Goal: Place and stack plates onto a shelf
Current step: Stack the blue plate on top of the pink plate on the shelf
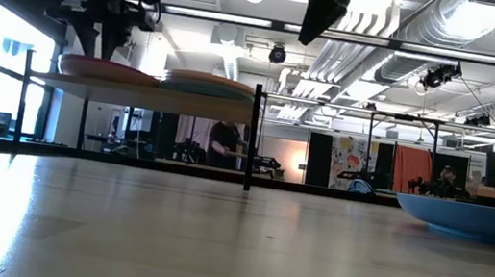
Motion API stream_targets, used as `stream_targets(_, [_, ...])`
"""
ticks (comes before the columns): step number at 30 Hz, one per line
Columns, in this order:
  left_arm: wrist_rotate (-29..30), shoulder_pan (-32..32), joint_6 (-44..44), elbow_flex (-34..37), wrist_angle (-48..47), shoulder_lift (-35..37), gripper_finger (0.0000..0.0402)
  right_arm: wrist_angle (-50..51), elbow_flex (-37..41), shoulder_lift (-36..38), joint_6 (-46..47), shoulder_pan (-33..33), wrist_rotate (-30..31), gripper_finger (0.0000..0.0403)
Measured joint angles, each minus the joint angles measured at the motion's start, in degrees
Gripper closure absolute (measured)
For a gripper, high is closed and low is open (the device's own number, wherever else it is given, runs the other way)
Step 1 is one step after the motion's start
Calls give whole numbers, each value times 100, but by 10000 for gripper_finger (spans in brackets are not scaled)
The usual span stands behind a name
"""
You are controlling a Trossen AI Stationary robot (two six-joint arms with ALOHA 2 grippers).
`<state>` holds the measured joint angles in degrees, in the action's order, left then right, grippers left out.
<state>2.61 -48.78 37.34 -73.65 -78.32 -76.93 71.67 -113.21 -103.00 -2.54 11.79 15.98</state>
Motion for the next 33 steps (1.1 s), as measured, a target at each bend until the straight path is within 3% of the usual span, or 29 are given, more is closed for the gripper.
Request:
stream_targets(13, [-66,422,-254,0,372,1529,324,1350,300,-4,3057,-784,-459,269])
stream_targets(22, [-72,1198,-212,0,367,2426,330,1019,1537,-7,4868,-1644,-954,269])
stream_targets(33, [-466,2003,-452,0,248,2658,330,344,2651,0,6474,-2295,-1158,269])
